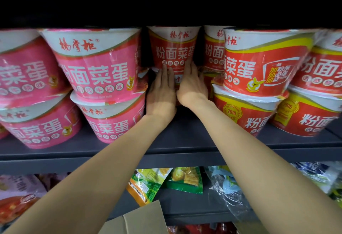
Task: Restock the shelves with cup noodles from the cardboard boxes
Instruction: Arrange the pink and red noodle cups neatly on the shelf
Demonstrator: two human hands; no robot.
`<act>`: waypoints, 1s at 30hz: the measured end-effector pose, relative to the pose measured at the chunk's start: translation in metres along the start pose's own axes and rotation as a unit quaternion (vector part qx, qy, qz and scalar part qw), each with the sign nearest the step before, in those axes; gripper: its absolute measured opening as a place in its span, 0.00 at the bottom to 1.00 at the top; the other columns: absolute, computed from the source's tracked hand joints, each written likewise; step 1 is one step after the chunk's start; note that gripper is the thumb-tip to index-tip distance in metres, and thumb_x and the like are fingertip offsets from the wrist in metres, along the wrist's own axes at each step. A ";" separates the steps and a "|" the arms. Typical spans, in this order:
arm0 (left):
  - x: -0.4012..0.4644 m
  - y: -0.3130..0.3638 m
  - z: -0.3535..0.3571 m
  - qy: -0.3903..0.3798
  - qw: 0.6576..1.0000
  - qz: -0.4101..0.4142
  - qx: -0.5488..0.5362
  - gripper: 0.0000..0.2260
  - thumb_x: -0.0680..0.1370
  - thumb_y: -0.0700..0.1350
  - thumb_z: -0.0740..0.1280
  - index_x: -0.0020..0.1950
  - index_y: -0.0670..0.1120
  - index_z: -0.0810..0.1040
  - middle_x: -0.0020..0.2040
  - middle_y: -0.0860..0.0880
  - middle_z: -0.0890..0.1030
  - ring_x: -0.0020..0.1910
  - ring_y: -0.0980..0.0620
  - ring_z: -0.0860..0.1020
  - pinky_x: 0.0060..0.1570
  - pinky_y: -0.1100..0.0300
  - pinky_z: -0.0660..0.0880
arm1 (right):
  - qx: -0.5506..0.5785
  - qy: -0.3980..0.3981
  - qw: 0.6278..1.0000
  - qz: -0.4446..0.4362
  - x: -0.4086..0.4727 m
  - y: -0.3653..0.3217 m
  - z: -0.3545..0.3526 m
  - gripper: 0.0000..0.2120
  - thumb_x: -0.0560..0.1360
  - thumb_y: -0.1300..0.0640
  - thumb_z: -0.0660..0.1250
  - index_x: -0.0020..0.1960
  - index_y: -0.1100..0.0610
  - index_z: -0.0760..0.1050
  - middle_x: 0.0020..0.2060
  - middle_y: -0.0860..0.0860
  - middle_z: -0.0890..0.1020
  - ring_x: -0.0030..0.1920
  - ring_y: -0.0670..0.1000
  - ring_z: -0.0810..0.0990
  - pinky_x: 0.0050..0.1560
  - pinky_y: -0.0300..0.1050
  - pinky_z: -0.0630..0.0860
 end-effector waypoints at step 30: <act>-0.087 0.093 -0.080 -0.077 0.813 -0.174 -0.551 0.33 0.64 0.56 0.65 0.69 0.56 0.68 0.62 0.54 0.73 0.63 0.52 0.72 0.61 0.51 0.71 | 0.378 0.020 0.924 0.048 -0.156 0.085 -0.087 0.39 0.73 0.69 0.65 0.77 0.49 0.52 0.70 0.47 0.61 0.70 0.49 0.65 0.69 0.54 0.68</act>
Point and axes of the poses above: each hand's wrist, its own x-axis towards the middle knuckle, its own z-axis out of the palm, y = z × x, the point moved 2 cm from there along x, towards the middle knuckle
